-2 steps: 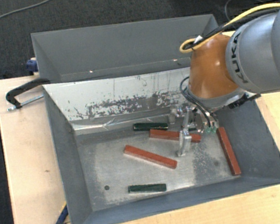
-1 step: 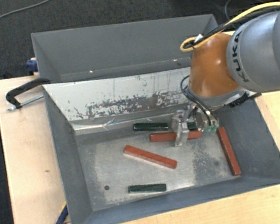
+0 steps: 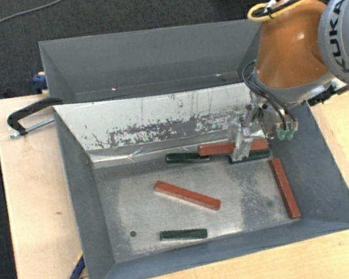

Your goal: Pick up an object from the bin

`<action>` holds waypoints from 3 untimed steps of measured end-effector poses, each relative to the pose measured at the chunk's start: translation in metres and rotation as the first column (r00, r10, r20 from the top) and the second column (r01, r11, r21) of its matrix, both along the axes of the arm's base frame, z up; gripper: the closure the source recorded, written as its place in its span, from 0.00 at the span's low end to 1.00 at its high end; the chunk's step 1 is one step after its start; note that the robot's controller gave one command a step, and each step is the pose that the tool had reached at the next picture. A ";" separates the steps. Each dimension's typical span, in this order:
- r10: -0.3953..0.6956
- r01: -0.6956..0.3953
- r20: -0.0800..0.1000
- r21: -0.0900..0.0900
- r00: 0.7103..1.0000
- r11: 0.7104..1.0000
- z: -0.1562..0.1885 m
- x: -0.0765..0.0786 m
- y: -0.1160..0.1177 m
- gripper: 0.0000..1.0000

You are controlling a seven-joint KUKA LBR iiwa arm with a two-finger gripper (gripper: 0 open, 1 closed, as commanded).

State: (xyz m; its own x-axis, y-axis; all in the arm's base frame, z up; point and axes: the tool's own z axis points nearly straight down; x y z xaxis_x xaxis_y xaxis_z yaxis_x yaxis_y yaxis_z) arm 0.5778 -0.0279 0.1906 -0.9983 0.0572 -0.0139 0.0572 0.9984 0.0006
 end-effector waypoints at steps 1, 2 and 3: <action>0.314 -0.314 -0.002 -0.003 0.950 0.950 0.085 0.027 0.013 1.00; 0.313 -0.313 -0.005 -0.001 0.950 0.950 0.084 0.026 0.012 0.00; 0.342 -0.342 -0.020 0.003 0.940 0.940 -0.036 -0.015 -0.063 0.00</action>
Offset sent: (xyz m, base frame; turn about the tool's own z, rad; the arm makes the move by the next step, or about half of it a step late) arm 0.0244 0.0113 0.0819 -0.3194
